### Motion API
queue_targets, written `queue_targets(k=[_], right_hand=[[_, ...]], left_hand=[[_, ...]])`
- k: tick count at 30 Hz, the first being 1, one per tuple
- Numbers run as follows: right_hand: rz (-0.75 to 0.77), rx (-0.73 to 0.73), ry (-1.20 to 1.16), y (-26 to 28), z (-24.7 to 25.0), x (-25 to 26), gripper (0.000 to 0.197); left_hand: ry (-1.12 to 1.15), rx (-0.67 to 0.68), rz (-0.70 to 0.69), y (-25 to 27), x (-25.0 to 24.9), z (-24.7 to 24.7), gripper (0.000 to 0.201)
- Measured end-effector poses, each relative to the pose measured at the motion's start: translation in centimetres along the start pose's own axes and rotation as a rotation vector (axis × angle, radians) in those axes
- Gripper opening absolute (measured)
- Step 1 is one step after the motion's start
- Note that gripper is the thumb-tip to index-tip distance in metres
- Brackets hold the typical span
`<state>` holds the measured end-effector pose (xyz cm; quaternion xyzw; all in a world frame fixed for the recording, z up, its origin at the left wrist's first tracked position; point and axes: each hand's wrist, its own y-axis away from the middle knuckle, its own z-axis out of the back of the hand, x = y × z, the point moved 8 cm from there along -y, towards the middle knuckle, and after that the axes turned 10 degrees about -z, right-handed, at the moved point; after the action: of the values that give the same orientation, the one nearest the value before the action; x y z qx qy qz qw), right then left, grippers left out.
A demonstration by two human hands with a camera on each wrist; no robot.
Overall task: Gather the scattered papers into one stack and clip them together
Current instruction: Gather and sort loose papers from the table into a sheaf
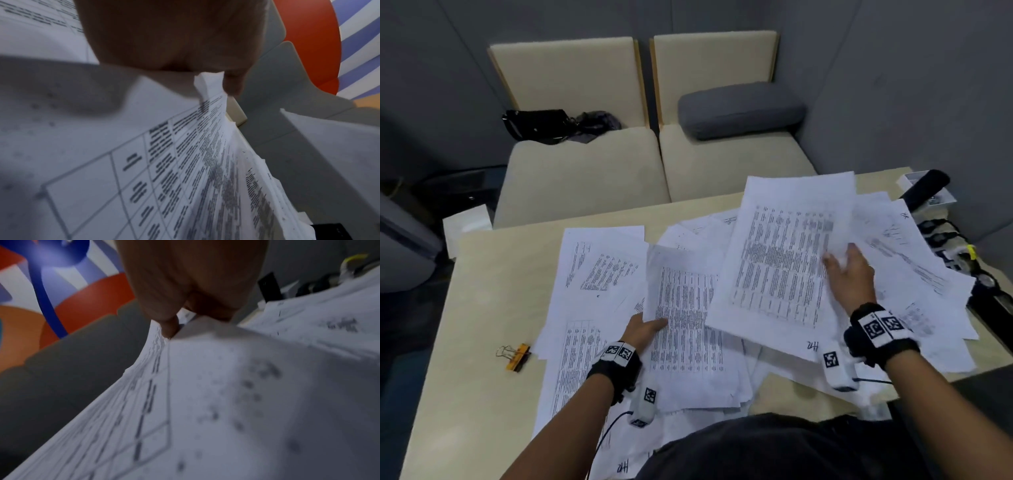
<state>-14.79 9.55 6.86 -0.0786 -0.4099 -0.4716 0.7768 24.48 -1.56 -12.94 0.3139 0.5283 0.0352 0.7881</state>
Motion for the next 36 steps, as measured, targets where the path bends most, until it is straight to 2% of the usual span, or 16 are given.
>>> queue_targets(k=[4, 5, 7, 9, 12, 15, 19, 21, 24, 26, 29, 30, 32, 34, 35, 36], right_hand=[[-0.101, 0.23, 0.04, 1.0, -8.2, -3.3, 0.061], [-0.129, 0.284, 0.052, 1.3, -10.3, -4.3, 0.06], [-0.164, 0.421, 0.115, 2.0, -14.6, -5.9, 0.057], [-0.179, 0.647, 0.187, 3.5, -18.5, -6.5, 0.053], [-0.149, 0.897, 0.335, 5.4, -21.6, -6.4, 0.055], [-0.075, 0.816, 0.404, 3.7, -21.1, -6.2, 0.046], [-0.182, 0.594, 0.261, -0.4, -18.1, -6.2, 0.036], [-0.27, 0.548, 0.172, -1.7, -17.3, -6.3, 0.038], [-0.411, 0.555, 0.026, -2.2, -18.3, -6.2, 0.048], [-0.472, 0.595, -0.072, -2.0, -19.9, -5.7, 0.053], [-0.535, 0.67, -0.183, -1.3, -22.8, -5.0, 0.018], [-0.562, 0.683, -0.215, -0.8, -23.6, -4.8, 0.013], [-0.592, 0.671, -0.199, 0.0, -24.6, -4.3, 0.028], [-0.595, 0.642, -0.088, 0.6, -25.3, -4.5, 0.08], [-0.56, 0.641, -0.013, 1.0, -25.3, -4.1, 0.095], [-0.509, 0.626, 0.063, 1.2, -25.2, -3.8, 0.098]], left_hand=[[0.304, 0.036, -0.081, 0.5, -2.4, -1.6, 0.108], [0.351, 0.039, -0.087, 0.6, -2.9, -2.0, 0.109], [0.351, 0.036, -0.052, 0.4, -3.0, -2.4, 0.102], [0.189, 0.056, 0.002, 0.2, -2.6, -2.8, 0.09], [-0.081, 0.021, 0.004, -0.5, -2.0, -2.7, 0.046], [-0.153, -0.031, 0.005, -0.6, -2.3, -1.5, 0.026], [-0.118, -0.211, -0.013, 0.3, -3.0, 3.7, 0.018], [-0.147, -0.307, -0.015, 0.7, -2.7, 7.0, 0.013], [-0.308, -0.389, 0.023, 0.2, -1.5, 11.4, 0.008], [-0.396, -0.366, 0.062, -0.6, -0.5, 12.5, 0.01], [-0.42, -0.291, 0.046, -1.1, -0.3, 11.5, 0.006], [-0.397, -0.276, 0.036, -1.3, -0.2, 10.9, 0.007], [-0.345, -0.257, 0.038, -1.6, 0.1, 10.0, 0.01], [-0.278, -0.22, 0.052, -2.1, 0.7, 8.9, 0.014], [-0.246, -0.202, 0.068, -2.2, 0.9, 8.5, 0.016], [-0.221, -0.188, 0.075, -2.4, 1.2, 8.3, 0.018]])
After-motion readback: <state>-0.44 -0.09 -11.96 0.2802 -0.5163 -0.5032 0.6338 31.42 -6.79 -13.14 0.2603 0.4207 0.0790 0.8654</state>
